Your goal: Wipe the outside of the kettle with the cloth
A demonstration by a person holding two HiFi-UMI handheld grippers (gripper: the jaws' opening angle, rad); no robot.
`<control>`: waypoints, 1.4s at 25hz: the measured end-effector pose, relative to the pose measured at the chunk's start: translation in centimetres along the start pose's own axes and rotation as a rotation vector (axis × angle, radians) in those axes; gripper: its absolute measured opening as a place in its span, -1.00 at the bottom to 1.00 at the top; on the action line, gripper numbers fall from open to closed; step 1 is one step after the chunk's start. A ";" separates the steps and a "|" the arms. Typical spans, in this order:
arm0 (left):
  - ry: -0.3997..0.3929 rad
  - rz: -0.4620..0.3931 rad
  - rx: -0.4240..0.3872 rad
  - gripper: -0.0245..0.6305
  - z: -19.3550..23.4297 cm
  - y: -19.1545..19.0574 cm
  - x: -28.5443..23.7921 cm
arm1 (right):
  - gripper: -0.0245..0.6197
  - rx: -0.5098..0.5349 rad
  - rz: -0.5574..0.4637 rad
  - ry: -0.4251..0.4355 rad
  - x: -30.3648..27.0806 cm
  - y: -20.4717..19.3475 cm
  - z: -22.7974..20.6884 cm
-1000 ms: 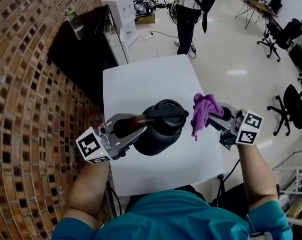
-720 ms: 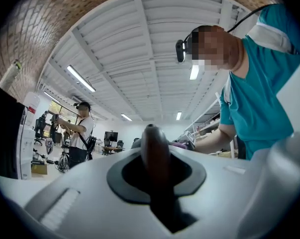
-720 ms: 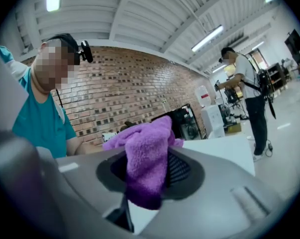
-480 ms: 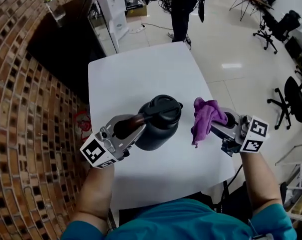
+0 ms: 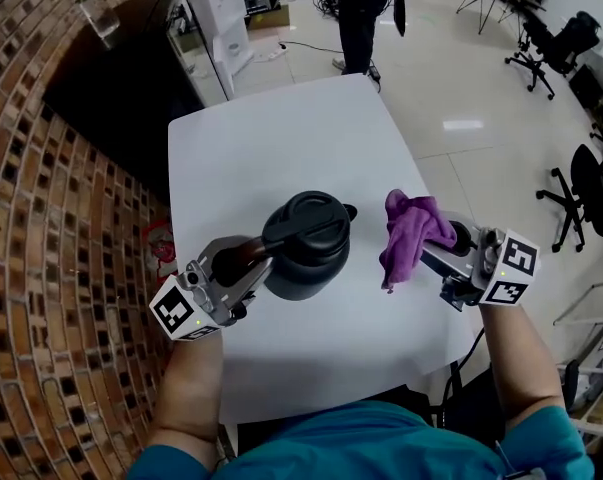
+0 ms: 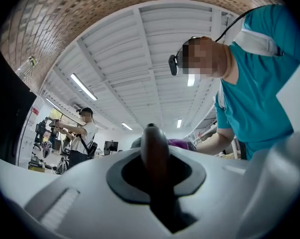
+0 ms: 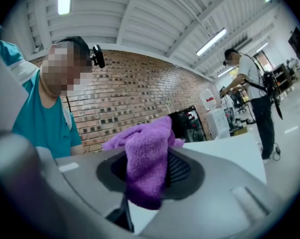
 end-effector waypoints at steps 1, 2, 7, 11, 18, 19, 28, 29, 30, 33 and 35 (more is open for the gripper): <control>0.000 -0.005 0.003 -0.71 0.0 -0.1 0.2 | -0.55 0.000 -0.004 -0.005 0.1 0.0 0.0; -0.001 -0.008 0.005 -0.71 -0.1 -0.1 0.4 | -0.55 0.001 -0.008 -0.010 0.2 -0.1 -0.1; 0.038 -0.019 0.047 -0.70 -0.3 -0.5 1.8 | -0.55 0.017 -0.011 -0.001 0.0 -0.1 -0.2; 0.075 -0.024 0.105 -0.70 -1.3 -1.0 3.0 | -0.55 0.013 -0.005 0.011 0.2 -0.1 0.4; 0.086 0.020 0.162 -0.64 -3.2 -1.7 4.5 | -0.55 0.001 0.022 0.015 0.3 0.3 1.0; 0.088 0.021 0.171 -0.63 -3.4 -1.6 4.4 | -0.55 -0.003 0.026 0.014 0.3 0.4 1.1; 0.028 0.052 0.290 -0.40 -6.1 -1.4 3.4 | -0.55 -0.037 0.067 -0.004 0.7 1.3 2.5; 0.024 0.062 0.298 -0.39 -6.5 -1.4 3.3 | -0.55 -0.042 0.072 -0.002 0.7 1.3 2.7; 0.019 0.074 0.304 -0.38 -7.0 -1.4 3.3 | -0.55 -0.047 0.078 0.000 0.7 1.3 3.0; 0.022 0.104 0.330 -0.34 -8.0 -1.4 3.9 | -0.55 -0.046 0.095 0.009 0.7 1.4 3.7; 0.047 0.108 0.352 -0.29 -8.1 -1.3 4.7 | -0.55 -0.043 0.098 0.013 0.8 1.6 3.9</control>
Point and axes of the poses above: the fingertips, and each gripper's own axes: x backward along the fingers, z to its left, y out of its top, the point moved 7 cm from there along x, backward along the fingers, and after that the axes turned 13 degrees about z, right-handed, at the moved point
